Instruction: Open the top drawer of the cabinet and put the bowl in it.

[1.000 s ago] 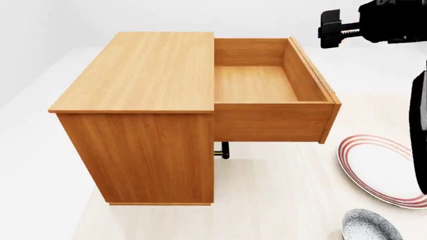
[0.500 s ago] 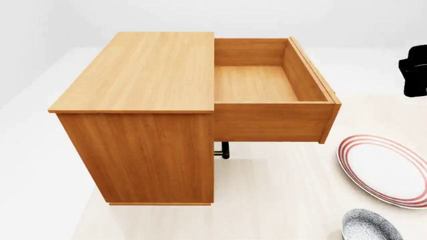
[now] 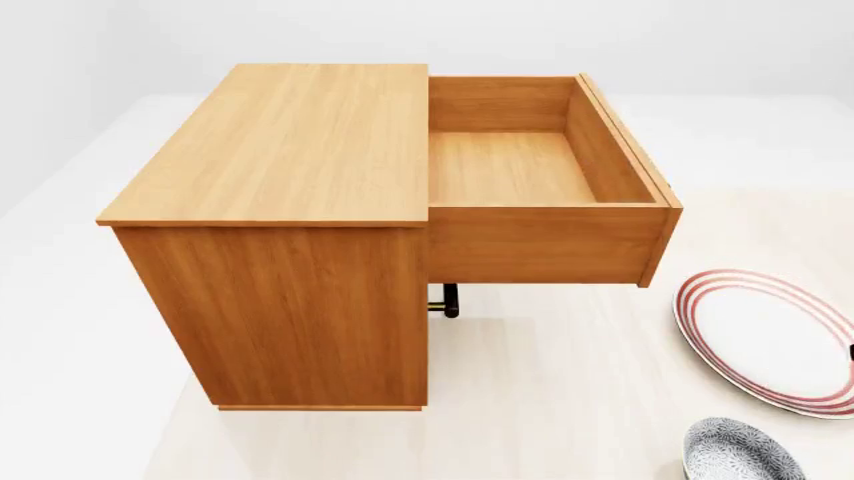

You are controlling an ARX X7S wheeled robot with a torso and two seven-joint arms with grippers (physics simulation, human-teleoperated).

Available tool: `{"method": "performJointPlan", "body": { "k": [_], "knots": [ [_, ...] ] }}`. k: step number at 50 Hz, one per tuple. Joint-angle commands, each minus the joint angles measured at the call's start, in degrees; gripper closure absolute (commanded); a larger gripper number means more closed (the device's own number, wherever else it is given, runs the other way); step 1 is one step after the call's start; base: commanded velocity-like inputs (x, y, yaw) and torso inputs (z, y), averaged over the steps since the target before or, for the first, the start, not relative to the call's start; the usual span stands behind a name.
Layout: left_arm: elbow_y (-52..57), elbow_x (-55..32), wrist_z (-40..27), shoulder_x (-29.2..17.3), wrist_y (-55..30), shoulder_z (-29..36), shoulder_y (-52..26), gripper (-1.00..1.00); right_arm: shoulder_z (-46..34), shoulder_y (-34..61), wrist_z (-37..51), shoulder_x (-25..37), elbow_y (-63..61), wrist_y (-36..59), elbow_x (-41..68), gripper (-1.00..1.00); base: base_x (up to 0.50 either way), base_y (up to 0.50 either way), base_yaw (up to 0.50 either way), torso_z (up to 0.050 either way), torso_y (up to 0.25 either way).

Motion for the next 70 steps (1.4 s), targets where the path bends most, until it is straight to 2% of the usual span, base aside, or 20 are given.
{"method": "performJointPlan", "body": {
  "k": [1,9,22,33,51,70],
  "knots": [
    [0.0,-0.1,0.6,-0.1,-0.2,-0.4,-0.2,-1.00,-6.5,-7.4,-6.2,2.5,-3.0,-9.4,-4.5,-1.00,0.00,0.00,0.00,0.000,0.000],
    [0.0,0.2,0.5,0.0,0.0,-0.3,-0.3,-1.00,-10.4,-11.7,-7.1,2.1,-2.3,-17.5,-8.7,-1.00,0.00,0.00,0.00,0.000,0.000],
    [0.0,0.1,1.2,0.1,-0.8,0.0,-0.8,-1.00,-11.2,-11.7,-6.8,-6.1,5.2,-16.4,-15.5,-1.00,0.00,0.00,0.00,0.000,0.000],
    [0.0,0.1,0.9,0.1,-0.4,-0.2,-0.6,-1.00,-11.1,-10.6,-7.4,-9.8,8.5,-15.4,-17.3,-1.00,0.00,0.00,0.00,0.000,0.000],
    [0.0,0.1,0.9,0.0,-0.4,-0.5,-0.6,-1.00,-14.3,-14.0,-11.2,-11.5,10.0,-15.4,-23.0,-1.00,0.00,0.00,0.00,0.000,0.000],
    [0.0,0.1,0.9,-0.1,-0.4,-0.6,-0.6,-1.00,-14.8,-15.8,-12.0,-12.7,11.5,-18.1,-24.0,-1.00,0.00,0.00,0.00,0.000,0.000]
  ]
}}
